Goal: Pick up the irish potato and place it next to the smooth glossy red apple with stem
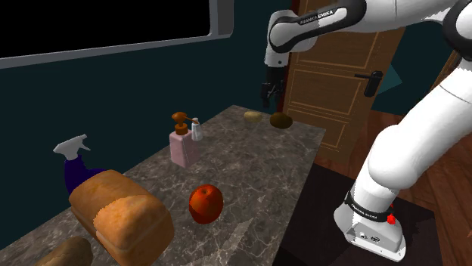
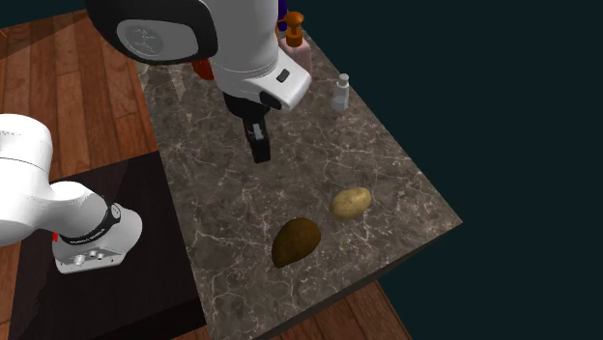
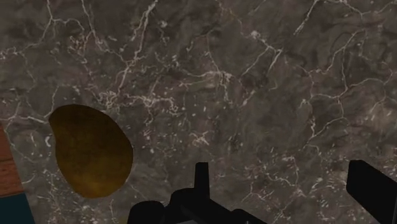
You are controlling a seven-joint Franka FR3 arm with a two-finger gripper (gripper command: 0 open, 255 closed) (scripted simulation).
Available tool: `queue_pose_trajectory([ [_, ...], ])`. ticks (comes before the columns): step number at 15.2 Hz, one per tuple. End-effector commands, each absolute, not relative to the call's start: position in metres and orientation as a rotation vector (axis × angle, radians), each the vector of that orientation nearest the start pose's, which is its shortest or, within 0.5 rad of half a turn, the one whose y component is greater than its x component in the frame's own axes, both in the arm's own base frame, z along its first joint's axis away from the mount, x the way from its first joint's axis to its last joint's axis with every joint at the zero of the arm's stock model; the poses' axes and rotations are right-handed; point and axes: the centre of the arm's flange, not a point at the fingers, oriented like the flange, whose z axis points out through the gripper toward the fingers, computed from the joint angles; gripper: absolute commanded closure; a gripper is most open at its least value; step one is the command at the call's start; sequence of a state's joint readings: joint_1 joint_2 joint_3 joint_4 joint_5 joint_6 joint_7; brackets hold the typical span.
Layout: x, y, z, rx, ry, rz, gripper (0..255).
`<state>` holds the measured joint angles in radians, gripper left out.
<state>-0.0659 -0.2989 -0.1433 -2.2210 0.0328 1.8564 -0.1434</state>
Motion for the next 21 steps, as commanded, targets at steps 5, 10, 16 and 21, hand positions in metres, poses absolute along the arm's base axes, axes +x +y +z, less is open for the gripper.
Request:
queue_pose_trajectory([
  [5,0.507,-0.135,0.453,-3.062,0.111,0.106,0],
  [10,0.555,-0.169,0.421,-3.068,0.116,0.125,0],
  [16,0.612,-0.209,0.381,-3.074,0.123,0.147,0],
  [21,0.635,-0.226,0.353,-3.077,0.126,0.157,0],
])
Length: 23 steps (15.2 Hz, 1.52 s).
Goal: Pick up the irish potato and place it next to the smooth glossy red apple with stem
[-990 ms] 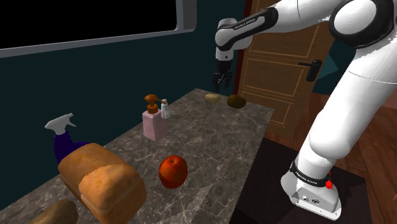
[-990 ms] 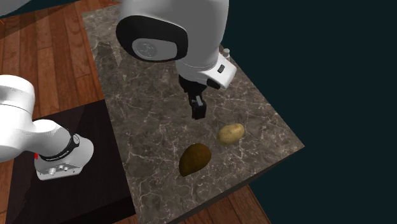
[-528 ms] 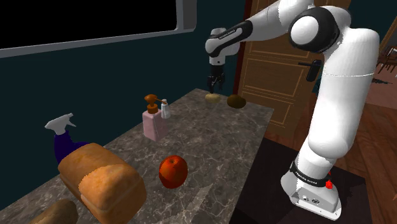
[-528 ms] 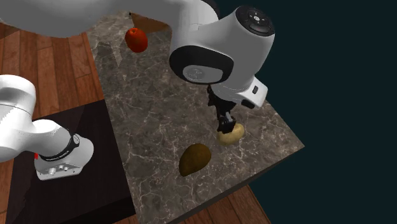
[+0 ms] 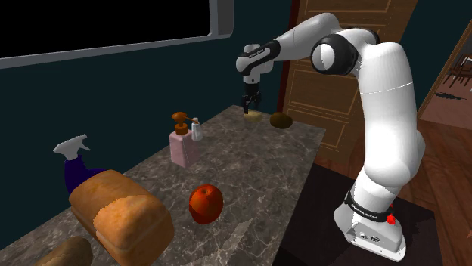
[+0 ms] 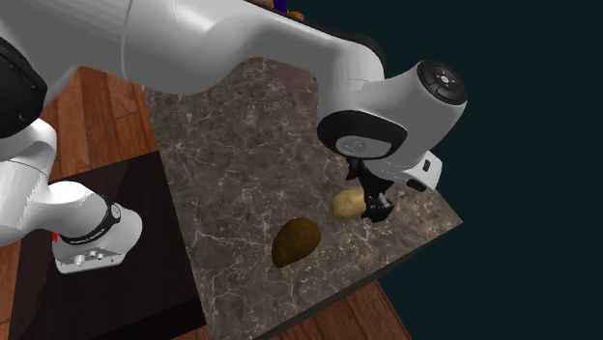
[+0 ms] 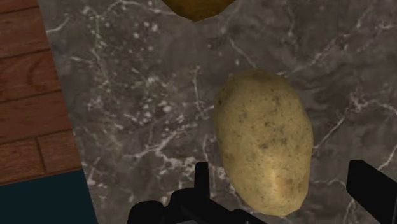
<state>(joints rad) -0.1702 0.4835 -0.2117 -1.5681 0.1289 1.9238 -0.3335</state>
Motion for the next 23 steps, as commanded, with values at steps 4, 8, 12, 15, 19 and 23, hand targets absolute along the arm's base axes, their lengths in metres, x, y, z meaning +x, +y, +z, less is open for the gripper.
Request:
queue_pose_trajectory([
  [4,0.633,-0.225,0.332,-3.077,0.126,0.157,0],
  [8,0.632,-0.224,0.324,-3.077,0.126,0.157,0],
  [12,0.632,-0.224,0.324,-3.077,0.126,0.157,0],
  [15,0.632,-0.225,0.324,-3.077,0.126,0.157,255],
  [19,0.632,-0.225,0.324,-3.077,0.126,0.157,255],
  [23,0.632,-0.224,0.324,-3.077,0.126,0.157,255],
])
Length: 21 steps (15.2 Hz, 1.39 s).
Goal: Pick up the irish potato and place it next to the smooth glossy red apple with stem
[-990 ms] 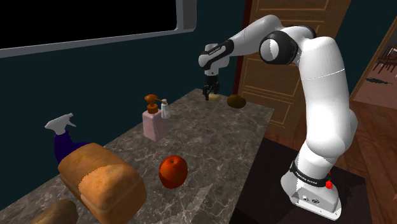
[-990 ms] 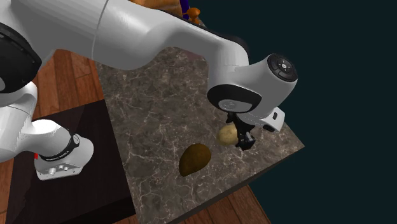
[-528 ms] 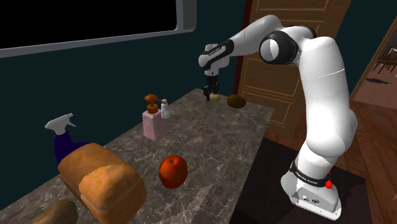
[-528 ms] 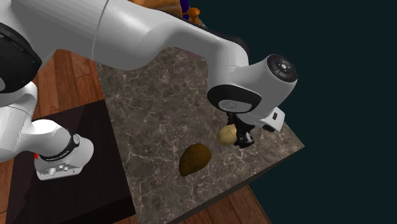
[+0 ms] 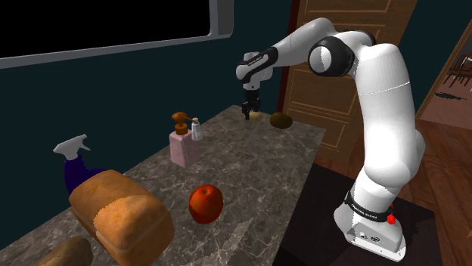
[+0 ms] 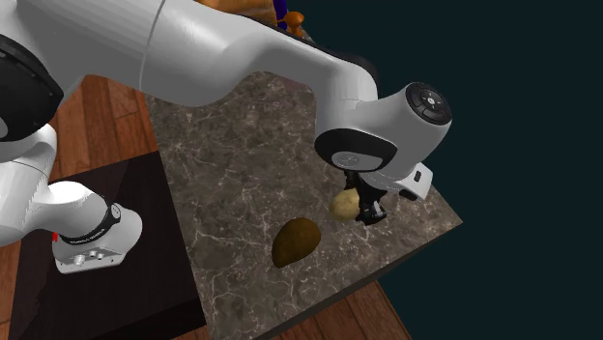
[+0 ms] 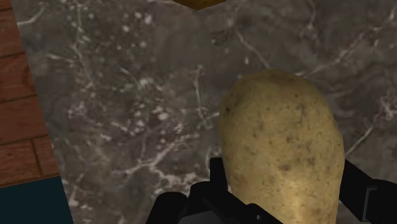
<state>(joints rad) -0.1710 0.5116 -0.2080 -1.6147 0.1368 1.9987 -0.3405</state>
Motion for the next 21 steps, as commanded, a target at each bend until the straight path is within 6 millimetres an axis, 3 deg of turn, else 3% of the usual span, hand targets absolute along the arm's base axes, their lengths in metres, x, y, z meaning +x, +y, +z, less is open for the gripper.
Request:
queue_pose_trajectory([
  [1,0.632,-0.224,0.329,-3.077,0.126,0.157,255],
  [21,0.632,-0.224,0.435,-3.077,0.126,0.157,255],
])
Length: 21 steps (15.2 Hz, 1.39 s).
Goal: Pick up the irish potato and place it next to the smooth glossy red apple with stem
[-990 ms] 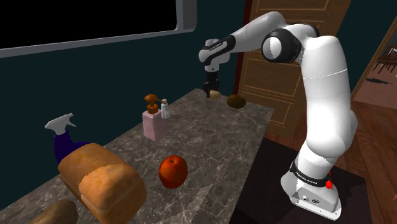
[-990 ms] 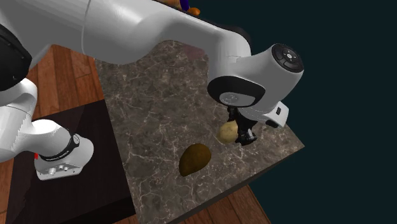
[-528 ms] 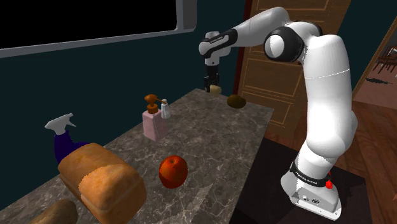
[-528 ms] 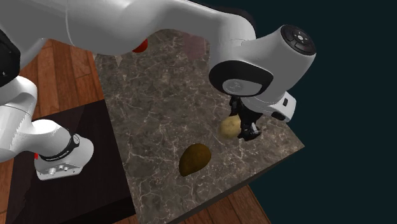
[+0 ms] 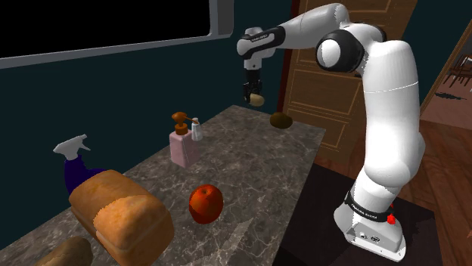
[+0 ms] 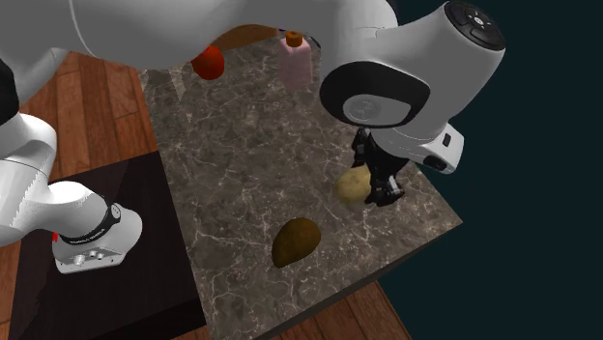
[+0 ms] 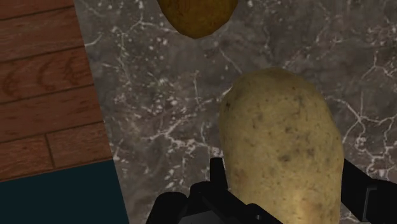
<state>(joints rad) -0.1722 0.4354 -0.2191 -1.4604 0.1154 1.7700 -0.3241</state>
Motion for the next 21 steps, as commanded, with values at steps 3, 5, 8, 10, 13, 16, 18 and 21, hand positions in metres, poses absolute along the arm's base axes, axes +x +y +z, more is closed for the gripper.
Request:
queue_pose_trajectory([
  [3,0.632,-0.224,0.451,-3.077,0.126,0.157,255],
  [5,0.632,-0.224,0.461,-3.077,0.126,0.157,255],
  [8,0.632,-0.224,0.477,-3.077,0.126,0.157,255],
  [10,0.632,-0.224,0.488,-3.077,0.126,0.157,255],
  [13,0.632,-0.224,0.503,-3.077,0.126,0.157,255],
  [16,0.616,-0.203,0.508,-3.077,0.126,0.157,255],
  [18,0.601,-0.182,0.508,-3.077,0.126,0.157,255],
  [21,0.577,-0.150,0.508,-3.077,0.126,0.157,255],
])
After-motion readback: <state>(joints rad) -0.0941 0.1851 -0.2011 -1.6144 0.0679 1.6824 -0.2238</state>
